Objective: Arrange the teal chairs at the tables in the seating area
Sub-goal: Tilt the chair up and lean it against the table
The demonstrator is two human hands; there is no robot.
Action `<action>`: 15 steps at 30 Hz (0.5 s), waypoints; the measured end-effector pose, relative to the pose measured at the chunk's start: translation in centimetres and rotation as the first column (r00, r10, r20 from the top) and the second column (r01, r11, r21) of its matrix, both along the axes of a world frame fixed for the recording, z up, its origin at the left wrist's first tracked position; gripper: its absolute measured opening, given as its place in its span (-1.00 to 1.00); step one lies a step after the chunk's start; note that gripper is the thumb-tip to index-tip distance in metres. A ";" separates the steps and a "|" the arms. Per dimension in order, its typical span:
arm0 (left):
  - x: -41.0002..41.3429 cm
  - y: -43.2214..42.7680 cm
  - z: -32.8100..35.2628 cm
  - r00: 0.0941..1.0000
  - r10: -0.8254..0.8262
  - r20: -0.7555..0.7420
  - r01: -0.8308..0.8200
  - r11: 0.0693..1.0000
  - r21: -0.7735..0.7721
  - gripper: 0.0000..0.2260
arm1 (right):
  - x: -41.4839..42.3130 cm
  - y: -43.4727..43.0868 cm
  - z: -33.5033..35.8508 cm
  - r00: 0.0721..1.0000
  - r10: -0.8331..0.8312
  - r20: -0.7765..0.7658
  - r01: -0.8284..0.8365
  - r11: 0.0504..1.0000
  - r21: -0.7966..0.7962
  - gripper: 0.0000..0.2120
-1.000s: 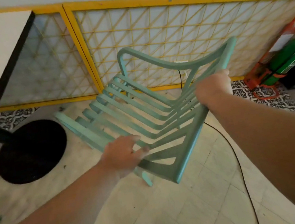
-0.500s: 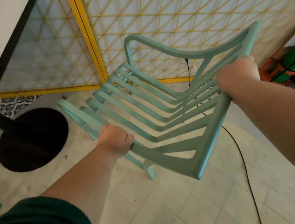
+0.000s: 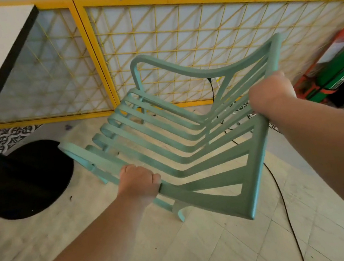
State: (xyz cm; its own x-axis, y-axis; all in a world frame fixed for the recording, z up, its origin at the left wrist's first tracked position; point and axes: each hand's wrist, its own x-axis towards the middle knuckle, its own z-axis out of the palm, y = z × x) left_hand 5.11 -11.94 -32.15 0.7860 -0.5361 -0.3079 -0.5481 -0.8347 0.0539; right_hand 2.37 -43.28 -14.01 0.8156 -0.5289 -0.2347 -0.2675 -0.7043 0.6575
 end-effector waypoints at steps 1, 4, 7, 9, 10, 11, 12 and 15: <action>-0.3 -0.1 -0.1 1.000 -0.010 0.005 0.010 1.000 0.003 -0.70 | -0.1 -0.1 0.1 1.000 0.014 -0.017 -0.014 1.000 -0.003 -0.75; -0.6 -0.3 -0.1 0.999 0.028 -0.028 -0.028 1.000 0.008 -0.65 | 0.0 -0.2 0.0 0.998 0.045 -0.036 -0.045 0.999 -0.009 -0.72; -1.4 -0.9 0.2 0.993 0.103 -0.063 -0.104 0.994 -0.021 -0.61 | 0.1 -0.8 0.1 0.998 0.060 -0.020 -0.060 0.998 0.022 -0.69; -2.4 -1.7 0.2 0.985 0.157 -0.071 -0.159 0.987 -0.033 -0.59 | 0.1 -1.4 0.3 0.999 0.051 -0.005 -0.050 0.997 0.050 -0.68; -3.1 -2.2 0.2 0.982 0.174 -0.069 -0.176 0.984 -0.020 -0.58 | 0.1 -1.8 0.4 0.999 0.043 0.011 -0.043 0.997 0.066 -0.69; -3.8 -2.7 0.2 0.980 0.190 -0.065 -0.191 0.982 -0.006 -0.56 | 0.1 -2.1 0.6 0.999 0.045 0.018 -0.046 0.996 0.078 -0.70; -4.5 -3.2 0.1 0.976 0.204 -0.072 -0.204 0.979 0.001 -0.54 | 0.0 -2.5 0.6 0.999 0.024 0.041 -0.028 0.994 0.105 -0.71; -5.7 -4.6 0.1 0.970 0.221 -0.102 -0.221 0.975 0.013 -0.52 | 0.1 -3.5 1.0 0.993 -0.043 0.109 0.020 0.979 0.204 -0.74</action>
